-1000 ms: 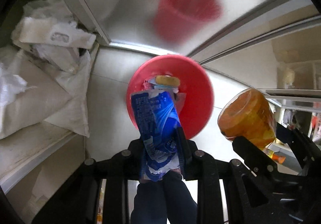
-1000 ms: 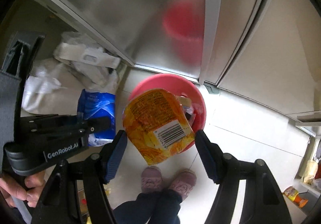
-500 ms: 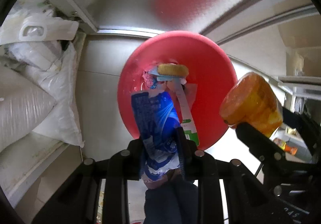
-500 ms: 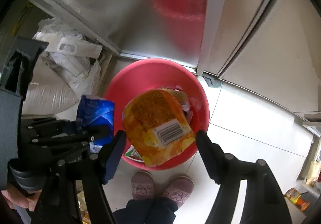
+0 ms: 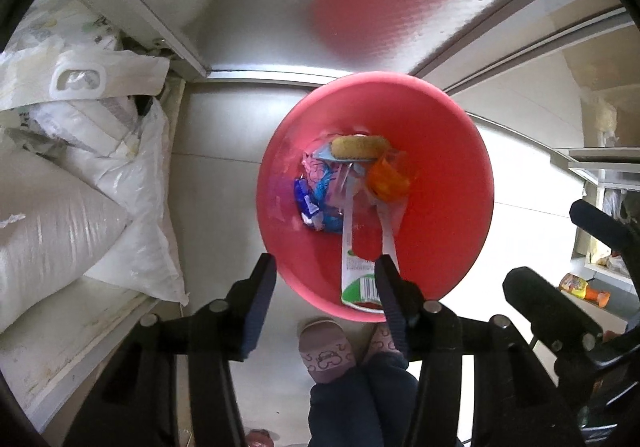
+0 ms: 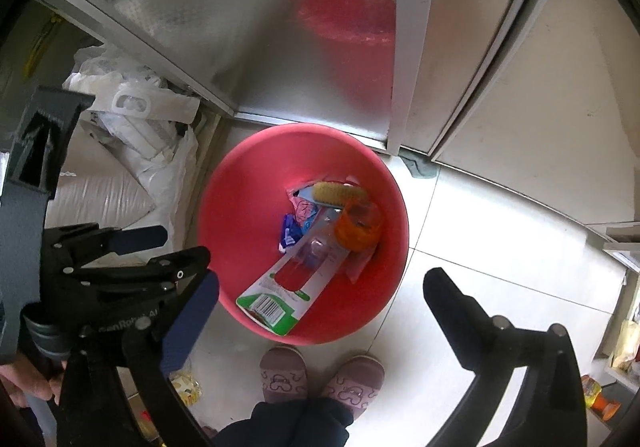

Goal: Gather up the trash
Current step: 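Raise both tools up to the counter beside the sink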

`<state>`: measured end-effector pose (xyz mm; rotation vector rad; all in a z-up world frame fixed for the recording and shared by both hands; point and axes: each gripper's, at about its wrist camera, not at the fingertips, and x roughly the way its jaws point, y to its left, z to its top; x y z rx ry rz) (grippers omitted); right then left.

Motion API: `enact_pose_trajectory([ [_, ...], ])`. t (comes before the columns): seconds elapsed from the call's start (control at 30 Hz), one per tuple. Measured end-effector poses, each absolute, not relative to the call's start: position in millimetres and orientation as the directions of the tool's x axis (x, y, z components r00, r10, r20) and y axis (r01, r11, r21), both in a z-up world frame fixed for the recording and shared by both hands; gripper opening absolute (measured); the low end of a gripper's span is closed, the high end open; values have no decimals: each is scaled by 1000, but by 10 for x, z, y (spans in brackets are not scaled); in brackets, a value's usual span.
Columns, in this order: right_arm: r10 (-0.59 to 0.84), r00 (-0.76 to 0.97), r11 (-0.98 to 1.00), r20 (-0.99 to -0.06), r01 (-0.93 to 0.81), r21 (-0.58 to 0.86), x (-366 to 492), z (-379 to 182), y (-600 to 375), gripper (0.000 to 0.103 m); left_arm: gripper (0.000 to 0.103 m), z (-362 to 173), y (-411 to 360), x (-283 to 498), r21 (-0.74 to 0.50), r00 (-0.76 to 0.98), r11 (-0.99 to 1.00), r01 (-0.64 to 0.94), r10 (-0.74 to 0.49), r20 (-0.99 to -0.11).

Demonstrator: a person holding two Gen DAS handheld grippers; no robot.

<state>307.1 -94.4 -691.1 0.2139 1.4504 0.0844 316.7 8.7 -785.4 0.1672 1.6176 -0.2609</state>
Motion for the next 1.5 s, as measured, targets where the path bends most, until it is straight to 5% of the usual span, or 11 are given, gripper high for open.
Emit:
enact_pose_trajectory([
  [0.4,160,146,983,-976,70,172,2904,-6198,-862,102,76,-6901,182,2947,-61,-21,979,193,-58,-998],
  [1.03,136,272,976,-953,128,176,2514,-3832,-1047,102,88,-4106,36,2472,-47,186,974,221,-90,-978],
  [1.2,124,342,979,-931,108,170,2418,-3158,-1055,102,102,-3298,11,2324,-19,265,975,223,-79,-961],
  [1.5,134,513,975,-848,87,206,2355,-2163,-1161,102,102,-2132,-61,2143,-6,435,974,226,-107,-894],
])
